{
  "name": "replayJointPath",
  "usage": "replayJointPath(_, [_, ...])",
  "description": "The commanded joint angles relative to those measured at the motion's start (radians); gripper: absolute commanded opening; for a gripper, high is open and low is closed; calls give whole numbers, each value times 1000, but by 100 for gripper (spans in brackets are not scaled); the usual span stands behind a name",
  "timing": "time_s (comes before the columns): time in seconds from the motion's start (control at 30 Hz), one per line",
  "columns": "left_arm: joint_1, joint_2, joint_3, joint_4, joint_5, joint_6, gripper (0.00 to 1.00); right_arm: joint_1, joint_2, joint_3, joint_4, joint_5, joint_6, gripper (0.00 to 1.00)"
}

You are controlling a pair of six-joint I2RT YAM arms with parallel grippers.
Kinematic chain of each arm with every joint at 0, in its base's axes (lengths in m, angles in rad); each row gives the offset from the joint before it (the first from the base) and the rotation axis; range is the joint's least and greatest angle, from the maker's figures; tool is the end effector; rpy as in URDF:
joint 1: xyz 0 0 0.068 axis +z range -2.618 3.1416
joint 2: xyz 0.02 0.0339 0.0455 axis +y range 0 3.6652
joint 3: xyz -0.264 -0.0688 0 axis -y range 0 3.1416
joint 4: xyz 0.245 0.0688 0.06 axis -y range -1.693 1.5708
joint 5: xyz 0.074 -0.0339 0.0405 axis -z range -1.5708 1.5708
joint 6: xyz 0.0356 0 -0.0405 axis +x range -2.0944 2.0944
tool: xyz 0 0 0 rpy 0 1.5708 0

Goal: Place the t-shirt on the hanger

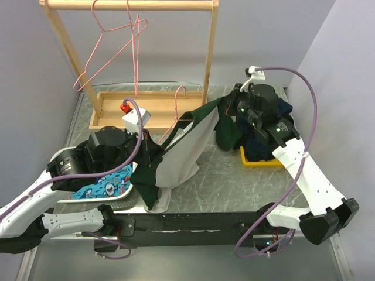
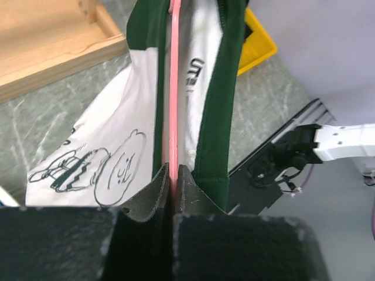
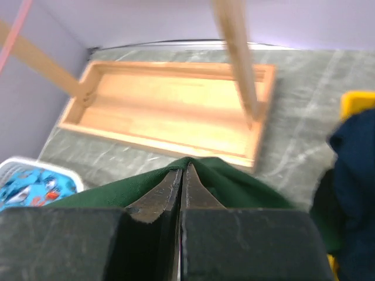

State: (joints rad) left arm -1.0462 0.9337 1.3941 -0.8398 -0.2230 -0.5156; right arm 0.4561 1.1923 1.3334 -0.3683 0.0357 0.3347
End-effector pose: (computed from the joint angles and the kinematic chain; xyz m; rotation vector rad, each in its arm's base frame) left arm 0.0853 -0.1317 0.4481 0.3825 1.9935 -0.8048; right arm 0.2370 0.1148 0.4280 -0.0851 1.8277 0.5302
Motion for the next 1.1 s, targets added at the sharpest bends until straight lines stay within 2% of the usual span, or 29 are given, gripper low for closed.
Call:
replayJointPath(0.0, [3,-41,13,76,63,28,1,-10,82,69,-72,-141,-52,1])
replayJointPath(0.03, [5,-45,13,76,62,32,1,-8,82,56,-61,-172,-49,4])
replayJointPath(0.17, [3,-62,-36,105,42,45,1,-2,-14,-71,-37,-172,-22,53])
replayJointPath(0.23, [5,-67,-73,122,43,42,1,-2,-95,-94,-26,-194,-20,59])
replayJointPath(0.37, [5,-56,-115,166,45,43,1,7,-210,-120,37,-337,38,61])
replayJointPath(0.47, [3,-55,-145,191,34,40,1,96,-247,-128,118,-390,90,62])
replayJointPath(0.5, [3,-56,-155,212,34,42,1,166,-249,-129,138,-379,102,63])
replayJointPath(0.63, [5,-50,-205,263,45,46,1,248,-191,-120,233,-330,199,64])
replayJointPath(0.77, [3,-32,-221,292,65,49,1,277,-114,-83,249,-236,257,65])
replayJointPath(0.83, [5,-24,-230,304,73,51,1,280,-77,-71,258,-221,260,65])
replayJointPath(1.0, [5,-15,-244,317,83,49,1,314,-16,-22,249,-67,251,66])
replayJointPath(1.07, [3,-9,-244,312,85,52,1,316,-10,-26,267,-42,251,61])
